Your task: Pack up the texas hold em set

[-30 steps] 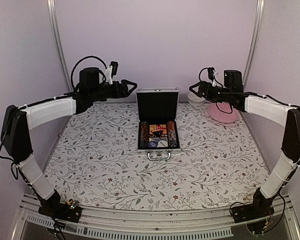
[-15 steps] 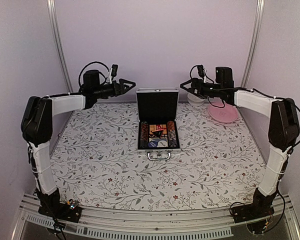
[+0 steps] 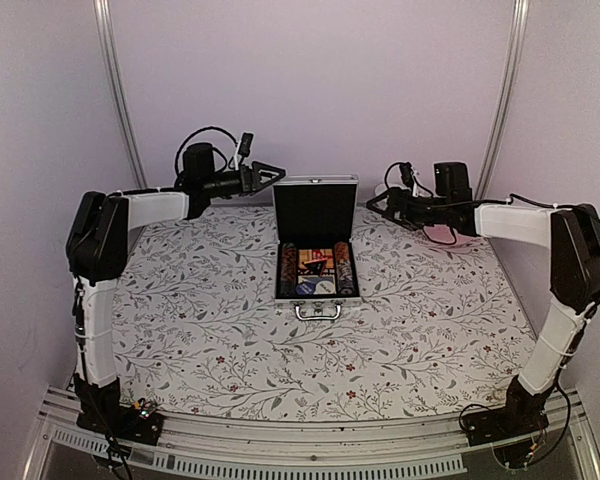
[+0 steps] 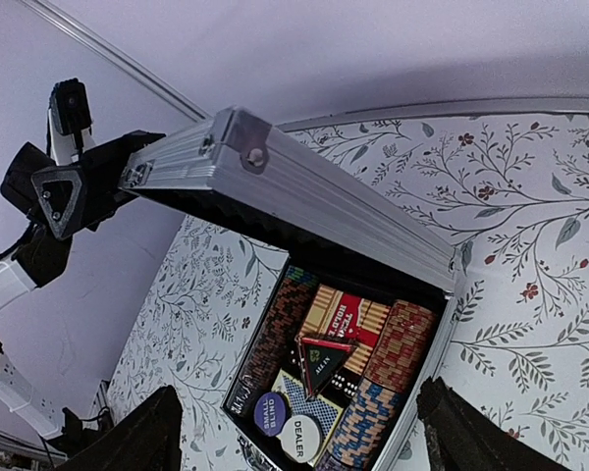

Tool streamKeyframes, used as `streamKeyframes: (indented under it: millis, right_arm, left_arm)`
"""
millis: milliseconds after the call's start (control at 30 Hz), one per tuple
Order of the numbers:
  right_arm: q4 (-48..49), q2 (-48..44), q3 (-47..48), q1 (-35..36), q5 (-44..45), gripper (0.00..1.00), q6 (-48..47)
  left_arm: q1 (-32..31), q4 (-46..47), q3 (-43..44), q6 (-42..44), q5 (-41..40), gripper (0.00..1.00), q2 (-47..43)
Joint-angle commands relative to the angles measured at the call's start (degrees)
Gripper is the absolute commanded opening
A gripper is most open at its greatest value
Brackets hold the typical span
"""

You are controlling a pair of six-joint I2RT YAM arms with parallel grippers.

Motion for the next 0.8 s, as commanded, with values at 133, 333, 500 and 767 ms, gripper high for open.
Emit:
streamKeyframes:
  millis: [133,333,500,767]
  right_arm:
    - [3.43,-9.48,-5.79,0.33,4.90,0.84,1.42]
    - [5.29,-12.86,-10.49,0.38,6.17,0.84,2.83]
    - [4.85,-14.39,-12.36,0.34,5.52,0.84,2.46]
    - [3.16,-15.13,-14.68,3.77,6.19,0.84,4.69]
  left_arm:
    - [-3.21,11.97,-9.15,-1.60,7.81,0.88,-3.82]
    - [-4.78,13.65,-19.49,1.63,10.59,0.88,-10.02]
    - [-5.47,8.28,-32.96,10.66,3.68,0.86,-20.16]
    - [-7.35,-3.49,-45.76,16.54,-14.72,0.86,-29.85]
